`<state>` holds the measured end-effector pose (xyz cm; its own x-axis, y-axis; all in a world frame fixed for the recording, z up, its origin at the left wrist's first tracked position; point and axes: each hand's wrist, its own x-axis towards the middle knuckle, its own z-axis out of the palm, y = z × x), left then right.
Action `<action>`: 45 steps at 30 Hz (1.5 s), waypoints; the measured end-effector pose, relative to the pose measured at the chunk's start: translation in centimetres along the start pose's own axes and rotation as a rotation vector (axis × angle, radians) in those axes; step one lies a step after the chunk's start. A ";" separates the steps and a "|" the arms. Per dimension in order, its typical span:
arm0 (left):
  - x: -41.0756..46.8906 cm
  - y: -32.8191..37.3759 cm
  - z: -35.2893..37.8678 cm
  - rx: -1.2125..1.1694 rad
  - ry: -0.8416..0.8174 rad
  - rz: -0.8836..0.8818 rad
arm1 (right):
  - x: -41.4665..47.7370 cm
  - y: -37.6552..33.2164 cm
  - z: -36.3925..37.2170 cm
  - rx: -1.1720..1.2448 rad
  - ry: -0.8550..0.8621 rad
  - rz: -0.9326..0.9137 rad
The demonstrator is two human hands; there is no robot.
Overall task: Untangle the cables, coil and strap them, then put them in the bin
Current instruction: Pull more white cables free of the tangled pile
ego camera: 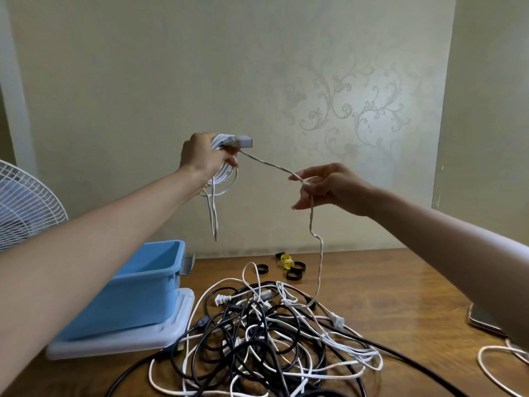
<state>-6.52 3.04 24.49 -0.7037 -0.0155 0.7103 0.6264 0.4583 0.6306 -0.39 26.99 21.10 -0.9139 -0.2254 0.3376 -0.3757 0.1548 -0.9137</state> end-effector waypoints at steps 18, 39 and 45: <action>1.0 1.6 -0.5 -0.103 0.015 -0.132 | 0.5 -1.2 0.0 -0.263 0.051 -0.058; 0.5 -4.1 -2.9 -0.042 -0.137 -0.596 | -1.1 1.7 -2.1 -0.315 0.018 0.116; 0.5 -2.3 -0.6 -0.180 0.281 -0.483 | -0.4 2.1 -0.9 -0.495 0.022 0.061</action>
<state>-8.13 1.44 23.53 -0.8228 -0.4316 0.3699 0.3216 0.1830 0.9290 -0.93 28.24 19.21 -0.9376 -0.1820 0.2962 -0.3442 0.6065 -0.7167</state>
